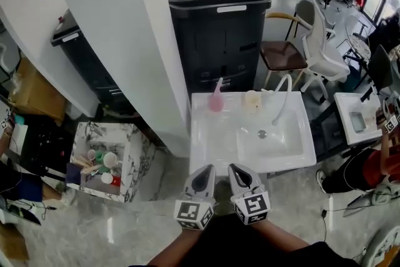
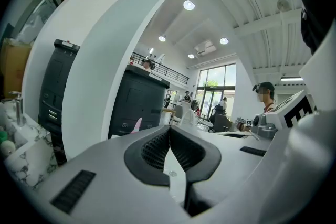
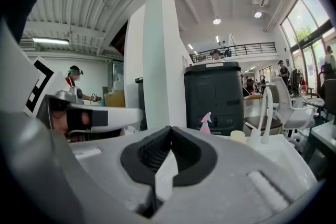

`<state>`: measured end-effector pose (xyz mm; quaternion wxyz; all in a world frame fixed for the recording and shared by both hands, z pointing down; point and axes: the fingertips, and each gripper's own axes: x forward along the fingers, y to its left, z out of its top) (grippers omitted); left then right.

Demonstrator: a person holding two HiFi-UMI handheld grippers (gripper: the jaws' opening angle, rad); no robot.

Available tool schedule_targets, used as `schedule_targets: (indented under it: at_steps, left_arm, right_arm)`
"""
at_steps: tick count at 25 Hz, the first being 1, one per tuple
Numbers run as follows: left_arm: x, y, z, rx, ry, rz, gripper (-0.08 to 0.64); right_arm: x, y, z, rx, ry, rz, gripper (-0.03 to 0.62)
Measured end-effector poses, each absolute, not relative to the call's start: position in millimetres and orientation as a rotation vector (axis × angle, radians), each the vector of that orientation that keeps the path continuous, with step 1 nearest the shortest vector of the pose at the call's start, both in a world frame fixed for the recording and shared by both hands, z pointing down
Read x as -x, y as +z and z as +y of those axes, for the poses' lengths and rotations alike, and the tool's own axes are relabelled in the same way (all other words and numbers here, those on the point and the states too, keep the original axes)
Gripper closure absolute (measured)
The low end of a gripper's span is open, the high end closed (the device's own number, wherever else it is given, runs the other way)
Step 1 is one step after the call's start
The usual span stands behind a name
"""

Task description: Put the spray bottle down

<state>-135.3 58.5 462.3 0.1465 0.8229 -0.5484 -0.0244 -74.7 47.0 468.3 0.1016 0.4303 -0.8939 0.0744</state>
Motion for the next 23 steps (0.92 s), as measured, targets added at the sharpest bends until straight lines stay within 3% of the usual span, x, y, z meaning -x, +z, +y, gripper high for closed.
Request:
schedule_targets:
  at_steps: [23]
  left_arm:
    - [143, 455, 70, -2.369, -0.044, -1.615, 0.541]
  right_arm:
    - [74, 450, 58, -1.265, 0.184, -2.652, 0.595]
